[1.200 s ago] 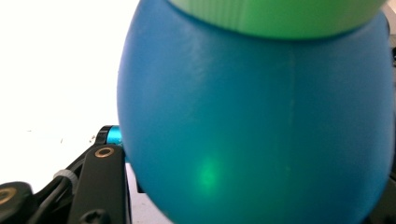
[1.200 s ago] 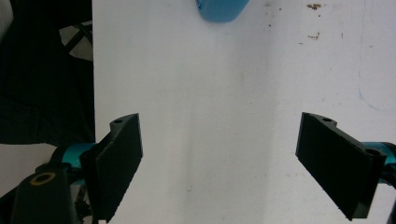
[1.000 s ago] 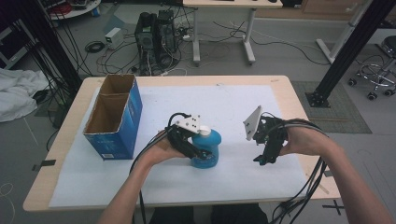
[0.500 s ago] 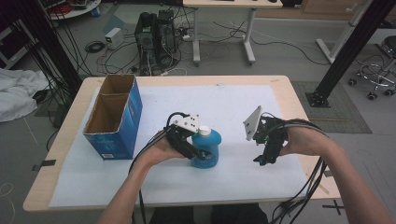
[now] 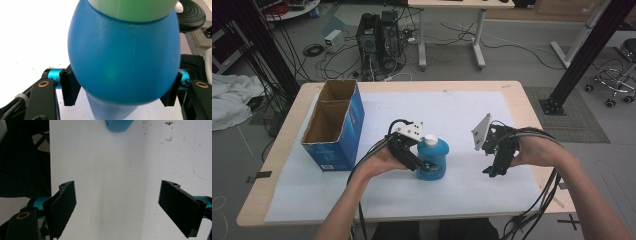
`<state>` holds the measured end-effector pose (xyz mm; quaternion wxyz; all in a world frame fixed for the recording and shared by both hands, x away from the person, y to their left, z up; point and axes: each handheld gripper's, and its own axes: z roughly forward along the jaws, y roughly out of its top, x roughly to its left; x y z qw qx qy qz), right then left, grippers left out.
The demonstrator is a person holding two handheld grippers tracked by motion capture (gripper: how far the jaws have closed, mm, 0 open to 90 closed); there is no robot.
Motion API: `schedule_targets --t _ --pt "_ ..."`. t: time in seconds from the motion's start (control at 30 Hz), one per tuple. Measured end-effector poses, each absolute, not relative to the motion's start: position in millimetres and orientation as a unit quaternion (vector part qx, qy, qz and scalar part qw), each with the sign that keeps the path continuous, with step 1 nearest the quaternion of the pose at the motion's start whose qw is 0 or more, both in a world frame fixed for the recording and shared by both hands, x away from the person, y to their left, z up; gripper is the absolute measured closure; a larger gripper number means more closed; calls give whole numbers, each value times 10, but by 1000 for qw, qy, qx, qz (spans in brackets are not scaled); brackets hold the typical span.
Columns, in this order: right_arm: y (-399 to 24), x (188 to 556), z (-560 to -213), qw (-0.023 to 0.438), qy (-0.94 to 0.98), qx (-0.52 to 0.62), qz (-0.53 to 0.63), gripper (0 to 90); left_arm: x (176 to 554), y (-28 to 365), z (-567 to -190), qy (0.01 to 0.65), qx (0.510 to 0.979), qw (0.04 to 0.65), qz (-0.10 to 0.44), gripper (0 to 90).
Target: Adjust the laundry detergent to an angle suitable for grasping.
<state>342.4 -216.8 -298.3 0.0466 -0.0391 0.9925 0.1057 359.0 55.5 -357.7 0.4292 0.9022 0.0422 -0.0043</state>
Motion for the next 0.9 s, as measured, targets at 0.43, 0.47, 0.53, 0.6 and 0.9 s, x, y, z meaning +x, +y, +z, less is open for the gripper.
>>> schedule_targets --t 0.43,0.47,0.53,0.6,0.9 --pt "-2149 3421 -2993 49 992 -39 107 138 3517 562 -3516 70 896 439 -9 281" --pt "-2150 3425 -2993 49 992 -41 106 138 3512 562 -3508 70 897 436 -8 280" --pt "-2150 3424 -2993 49 992 -40 105 138 3514 565 -3495 67 899 433 -7 280" --pt "-2152 3420 -2990 47 993 -39 104 138 3516 578 -3469 71 902 426 -6 252" --pt "-2163 3420 -2992 48 993 -40 105 138 3634 751 -3194 34 942 333 33 189"
